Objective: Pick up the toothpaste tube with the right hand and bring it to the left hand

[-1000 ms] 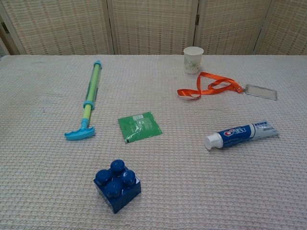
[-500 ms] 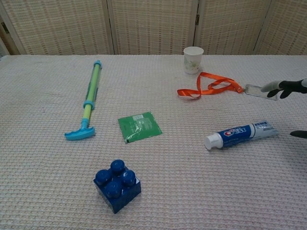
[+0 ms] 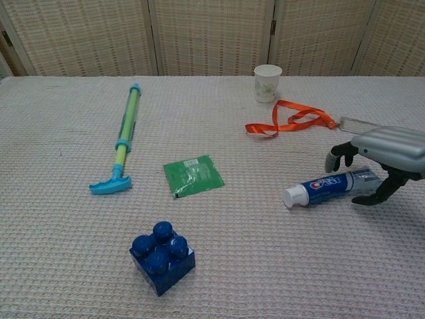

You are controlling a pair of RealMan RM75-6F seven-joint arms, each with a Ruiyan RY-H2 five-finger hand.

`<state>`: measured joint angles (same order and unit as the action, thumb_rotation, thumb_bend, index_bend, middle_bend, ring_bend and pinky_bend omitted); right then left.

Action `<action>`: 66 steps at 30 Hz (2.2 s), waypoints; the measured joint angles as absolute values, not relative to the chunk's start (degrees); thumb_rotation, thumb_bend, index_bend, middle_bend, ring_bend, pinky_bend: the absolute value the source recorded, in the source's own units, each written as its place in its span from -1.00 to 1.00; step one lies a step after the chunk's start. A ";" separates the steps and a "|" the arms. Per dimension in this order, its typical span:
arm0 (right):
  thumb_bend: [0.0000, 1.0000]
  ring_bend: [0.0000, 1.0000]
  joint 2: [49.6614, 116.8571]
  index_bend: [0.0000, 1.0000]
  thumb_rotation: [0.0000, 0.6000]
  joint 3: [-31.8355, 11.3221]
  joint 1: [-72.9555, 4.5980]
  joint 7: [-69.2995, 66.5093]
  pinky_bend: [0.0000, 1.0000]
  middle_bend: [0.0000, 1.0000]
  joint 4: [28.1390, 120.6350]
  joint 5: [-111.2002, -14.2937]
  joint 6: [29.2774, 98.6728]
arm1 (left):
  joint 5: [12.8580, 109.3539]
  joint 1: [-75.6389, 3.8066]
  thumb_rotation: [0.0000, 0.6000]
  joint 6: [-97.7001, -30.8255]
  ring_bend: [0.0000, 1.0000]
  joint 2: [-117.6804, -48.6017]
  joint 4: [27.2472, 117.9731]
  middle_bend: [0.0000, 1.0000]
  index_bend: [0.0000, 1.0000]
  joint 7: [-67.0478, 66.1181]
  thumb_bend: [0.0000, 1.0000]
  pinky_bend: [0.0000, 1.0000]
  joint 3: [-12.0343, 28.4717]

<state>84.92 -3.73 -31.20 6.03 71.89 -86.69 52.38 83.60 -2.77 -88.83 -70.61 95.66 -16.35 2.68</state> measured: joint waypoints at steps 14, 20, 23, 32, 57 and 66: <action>-0.20 -0.19 86.83 -0.17 1.00 -3.33 -33.01 4.20 -0.28 -0.17 69.33 -85.82 52.38 | 83.18 -2.87 1.00 -88.31 -1.00 -70.85 94.74 -1.00 -1.00 -15.67 -0.23 -1.00 2.93; -0.11 -0.12 87.13 -0.07 1.00 -3.21 -33.81 5.62 -0.18 -0.10 69.42 -84.46 50.96 | 83.07 -2.86 1.00 -88.18 -1.00 -71.03 94.39 -1.00 -1.00 -15.49 -0.23 -1.00 2.94; -0.05 -0.07 87.47 0.01 1.00 -3.23 -34.23 6.01 -0.13 -0.05 69.23 -83.72 50.23 | 82.92 -2.86 1.00 -88.06 -1.00 -71.10 94.15 -1.00 -1.00 -15.37 -0.23 -1.00 2.98; 0.27 0.23 87.89 0.34 1.00 -3.36 -35.22 5.93 0.18 0.22 69.41 -83.02 49.89 | 82.74 -3.18 1.00 -87.70 -1.00 -71.15 93.69 -1.00 -1.00 -14.83 -0.23 -1.00 3.34; 0.48 0.34 74.43 0.47 1.00 -15.20 -47.54 9.55 0.29 0.32 95.31 -71.40 42.79 | 92.59 -20.65 1.00 -76.55 -1.00 -80.70 97.42 -1.00 -1.00 0.45 -0.23 -1.00 8.96; 0.52 0.36 74.92 0.48 1.00 -16.30 -54.44 18.37 0.31 0.34 98.95 -59.82 40.72 | 88.39 -25.47 1.00 -72.77 -1.00 -88.54 97.50 -1.00 -1.00 -3.22 -0.23 -1.00 11.18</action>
<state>74.92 -16.30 -54.44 18.37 98.95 -59.82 40.72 88.39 -25.47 -72.77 -88.54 97.50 -3.22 11.18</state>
